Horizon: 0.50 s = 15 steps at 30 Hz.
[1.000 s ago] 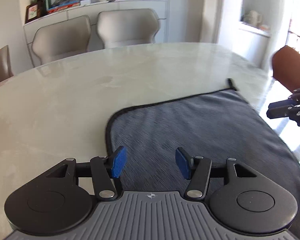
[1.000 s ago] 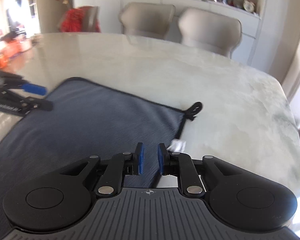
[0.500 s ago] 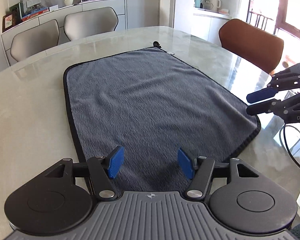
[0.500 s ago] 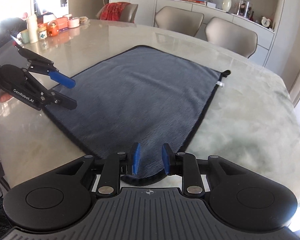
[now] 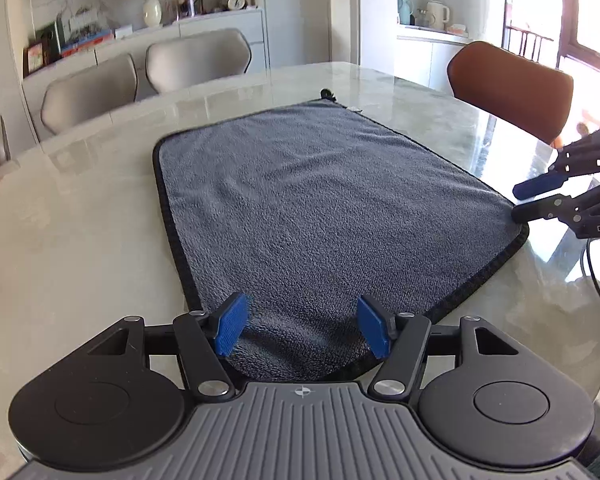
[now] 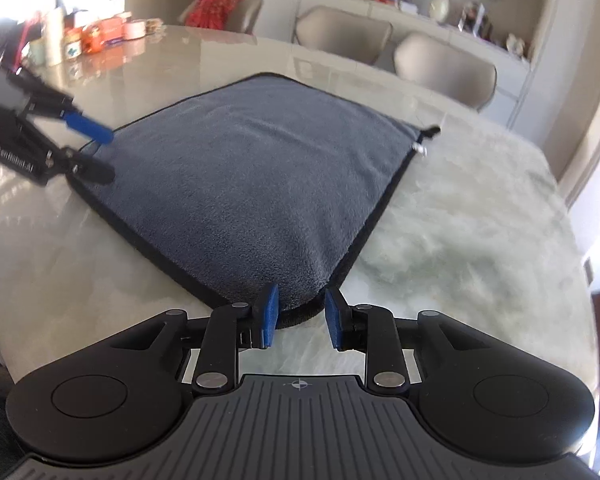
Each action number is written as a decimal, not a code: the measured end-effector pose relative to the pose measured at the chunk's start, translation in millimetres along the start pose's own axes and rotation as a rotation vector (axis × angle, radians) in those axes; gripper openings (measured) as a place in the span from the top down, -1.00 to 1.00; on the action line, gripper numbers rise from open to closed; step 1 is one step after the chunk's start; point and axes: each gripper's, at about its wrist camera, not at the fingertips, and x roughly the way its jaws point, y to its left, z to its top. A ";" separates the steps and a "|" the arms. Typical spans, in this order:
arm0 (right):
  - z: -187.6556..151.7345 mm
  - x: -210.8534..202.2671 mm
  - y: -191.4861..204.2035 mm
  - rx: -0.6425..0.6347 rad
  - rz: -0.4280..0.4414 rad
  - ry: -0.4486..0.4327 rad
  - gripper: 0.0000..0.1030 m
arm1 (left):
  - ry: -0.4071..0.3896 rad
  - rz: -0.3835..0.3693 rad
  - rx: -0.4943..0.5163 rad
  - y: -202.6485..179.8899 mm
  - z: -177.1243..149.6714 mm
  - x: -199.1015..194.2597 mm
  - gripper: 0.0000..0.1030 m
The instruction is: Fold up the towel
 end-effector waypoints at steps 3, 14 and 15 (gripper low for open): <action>0.2 -3.9 7.7 -0.026 0.049 -0.003 0.40 | -0.035 -0.002 0.051 -6.1 -2.5 -11.7 -0.28; 0.0 5.0 16.3 -0.059 0.069 -0.012 0.00 | -0.004 -0.034 0.086 -13.6 -13.4 -13.1 -0.33; 0.9 7.7 12.8 -0.027 0.080 -0.008 0.00 | -0.003 -0.035 0.084 -14.3 -13.5 -12.6 -0.33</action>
